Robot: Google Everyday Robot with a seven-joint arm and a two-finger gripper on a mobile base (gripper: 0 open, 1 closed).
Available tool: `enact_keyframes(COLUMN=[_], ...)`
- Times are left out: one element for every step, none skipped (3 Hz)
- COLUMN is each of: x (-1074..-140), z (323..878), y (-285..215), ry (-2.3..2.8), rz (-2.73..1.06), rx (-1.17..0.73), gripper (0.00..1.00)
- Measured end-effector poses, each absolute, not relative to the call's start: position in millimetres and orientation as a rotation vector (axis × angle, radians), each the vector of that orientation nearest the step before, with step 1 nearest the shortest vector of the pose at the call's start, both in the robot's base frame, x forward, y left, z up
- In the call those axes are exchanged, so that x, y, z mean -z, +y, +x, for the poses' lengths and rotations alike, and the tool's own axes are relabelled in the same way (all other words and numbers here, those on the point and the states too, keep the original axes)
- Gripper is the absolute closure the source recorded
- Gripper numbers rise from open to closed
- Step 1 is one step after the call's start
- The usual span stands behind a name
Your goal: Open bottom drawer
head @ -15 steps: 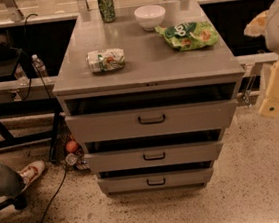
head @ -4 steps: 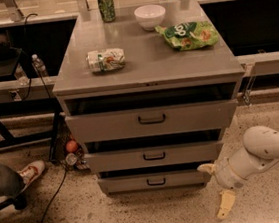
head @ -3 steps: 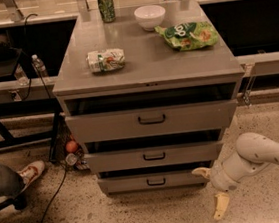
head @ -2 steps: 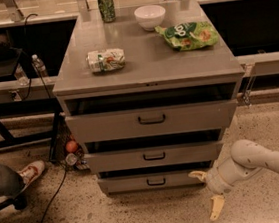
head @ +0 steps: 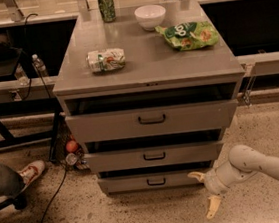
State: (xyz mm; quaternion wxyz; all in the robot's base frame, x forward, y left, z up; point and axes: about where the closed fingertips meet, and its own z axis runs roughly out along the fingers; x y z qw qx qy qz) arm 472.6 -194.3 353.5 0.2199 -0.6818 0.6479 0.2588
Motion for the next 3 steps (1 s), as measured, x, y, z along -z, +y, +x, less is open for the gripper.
enact_keyframes(x=[-344.5,-323.7,-308.0], z=[477.4,495.0,510.0], y=[-195.7,-209.4,-224.2], ry=[1.8,1.779,1.74], rz=[-1.905,-1.927,-1.925], rx=[-0.656,-0.534,-0.459], gripper=[0.0,0.0,0.0])
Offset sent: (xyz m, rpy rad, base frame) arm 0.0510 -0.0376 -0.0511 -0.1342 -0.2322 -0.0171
